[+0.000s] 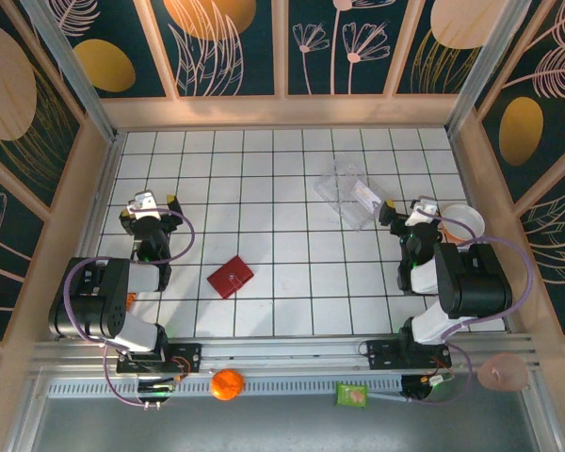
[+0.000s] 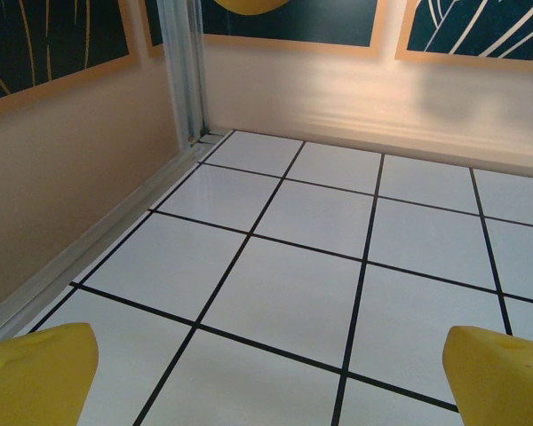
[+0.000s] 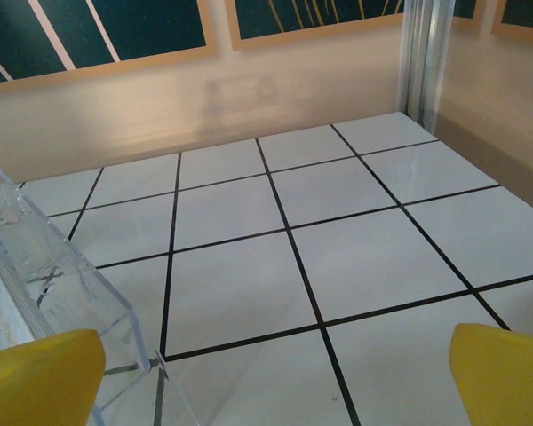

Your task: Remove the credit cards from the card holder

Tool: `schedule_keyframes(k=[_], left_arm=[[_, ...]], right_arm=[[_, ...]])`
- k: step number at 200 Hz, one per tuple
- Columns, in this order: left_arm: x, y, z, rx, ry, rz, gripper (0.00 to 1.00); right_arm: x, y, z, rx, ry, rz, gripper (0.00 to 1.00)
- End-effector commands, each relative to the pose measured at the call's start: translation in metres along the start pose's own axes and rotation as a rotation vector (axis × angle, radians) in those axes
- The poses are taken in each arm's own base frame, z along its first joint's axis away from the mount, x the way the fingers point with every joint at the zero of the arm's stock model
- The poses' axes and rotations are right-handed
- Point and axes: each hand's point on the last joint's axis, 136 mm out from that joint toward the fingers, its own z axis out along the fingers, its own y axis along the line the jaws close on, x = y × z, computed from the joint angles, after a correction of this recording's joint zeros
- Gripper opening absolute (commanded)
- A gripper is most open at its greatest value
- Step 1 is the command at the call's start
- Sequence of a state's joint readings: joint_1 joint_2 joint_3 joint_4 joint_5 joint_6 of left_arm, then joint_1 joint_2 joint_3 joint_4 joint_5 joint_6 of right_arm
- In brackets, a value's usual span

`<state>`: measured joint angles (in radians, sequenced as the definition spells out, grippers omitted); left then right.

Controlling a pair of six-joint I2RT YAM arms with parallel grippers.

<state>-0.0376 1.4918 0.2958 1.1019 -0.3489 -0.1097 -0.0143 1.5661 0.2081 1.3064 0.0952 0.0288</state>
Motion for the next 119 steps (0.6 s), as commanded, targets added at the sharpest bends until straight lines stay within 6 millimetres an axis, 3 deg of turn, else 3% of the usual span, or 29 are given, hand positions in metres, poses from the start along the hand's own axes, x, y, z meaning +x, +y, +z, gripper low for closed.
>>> schedule_keyframes(k=[1,11,28,86,119], left_arm=[[-0.015,0.007,0.006,-0.057,-0.015,-0.040,0.99],[-0.017,0.015,0.012,-0.124,0.030,-0.045,0.99],[-0.031,0.009,0.014,-0.109,0.039,-0.040,0.99],[-0.089,0.008,-0.010,-0.051,-0.115,-0.284,0.99],[-0.097,0.024,-0.019,-0.124,-0.137,-0.518,0.99]], right_arm=[[-0.016,-0.004,0.000,0.016,-0.047,0.027,0.99],[-0.016,-0.007,0.000,0.027,-0.037,0.040,0.99],[-0.017,-0.006,0.000,0.026,-0.042,0.036,0.99],[-0.020,-0.004,0.013,0.030,0.007,0.032,0.99],[-0.048,-0.050,0.012,0.405,0.068,0.137,0.99]])
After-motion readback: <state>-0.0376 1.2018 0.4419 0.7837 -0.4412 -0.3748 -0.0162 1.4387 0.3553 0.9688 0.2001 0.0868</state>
